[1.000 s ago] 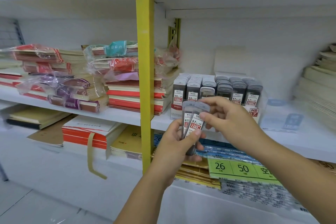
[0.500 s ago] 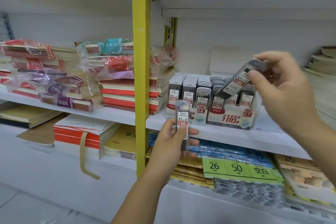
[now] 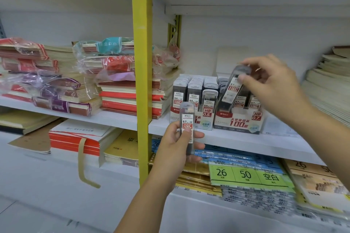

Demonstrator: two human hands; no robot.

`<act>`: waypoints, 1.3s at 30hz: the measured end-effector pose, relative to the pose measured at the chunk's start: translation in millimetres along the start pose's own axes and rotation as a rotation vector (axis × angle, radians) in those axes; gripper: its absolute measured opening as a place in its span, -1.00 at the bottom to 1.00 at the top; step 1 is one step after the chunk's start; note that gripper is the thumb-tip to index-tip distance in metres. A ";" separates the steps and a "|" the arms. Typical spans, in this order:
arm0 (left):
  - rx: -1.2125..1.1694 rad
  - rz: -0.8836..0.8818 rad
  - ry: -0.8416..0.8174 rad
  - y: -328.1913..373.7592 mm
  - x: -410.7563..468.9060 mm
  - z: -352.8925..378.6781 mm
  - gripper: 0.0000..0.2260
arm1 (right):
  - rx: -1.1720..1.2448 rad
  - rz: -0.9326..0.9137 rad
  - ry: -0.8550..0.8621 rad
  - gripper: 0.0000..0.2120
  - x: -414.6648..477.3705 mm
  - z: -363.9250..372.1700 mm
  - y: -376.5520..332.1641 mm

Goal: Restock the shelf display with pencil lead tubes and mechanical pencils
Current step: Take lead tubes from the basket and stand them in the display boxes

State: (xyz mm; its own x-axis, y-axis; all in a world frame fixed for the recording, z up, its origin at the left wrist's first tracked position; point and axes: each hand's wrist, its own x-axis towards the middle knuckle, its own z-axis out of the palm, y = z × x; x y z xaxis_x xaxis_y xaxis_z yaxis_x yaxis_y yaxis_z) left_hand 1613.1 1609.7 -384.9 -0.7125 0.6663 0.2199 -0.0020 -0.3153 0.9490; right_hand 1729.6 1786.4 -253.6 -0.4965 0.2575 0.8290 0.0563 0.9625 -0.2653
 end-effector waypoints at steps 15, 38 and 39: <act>0.022 0.000 0.008 0.4 0.7 5.1 -0.87 | -0.183 0.055 -0.222 -0.73 -3.5 15.9 6.2; 0.010 -0.006 0.021 4.7 -0.7 2.4 -0.86 | -0.231 -0.068 -0.224 -0.69 -9.0 28.5 -17.6; 0.006 -0.007 0.021 4.8 -0.8 2.3 -0.86 | -0.270 -0.112 -0.258 -0.69 -9.4 31.2 -20.8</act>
State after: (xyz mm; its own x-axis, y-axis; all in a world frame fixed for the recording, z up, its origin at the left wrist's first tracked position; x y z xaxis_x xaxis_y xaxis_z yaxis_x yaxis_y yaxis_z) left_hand 1615.3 1609.1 -380.0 -0.7268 0.6544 0.2087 -0.0026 -0.3064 0.9519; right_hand 1706.1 1761.3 -271.2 -0.7120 0.1532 0.6852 0.1984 0.9800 -0.0129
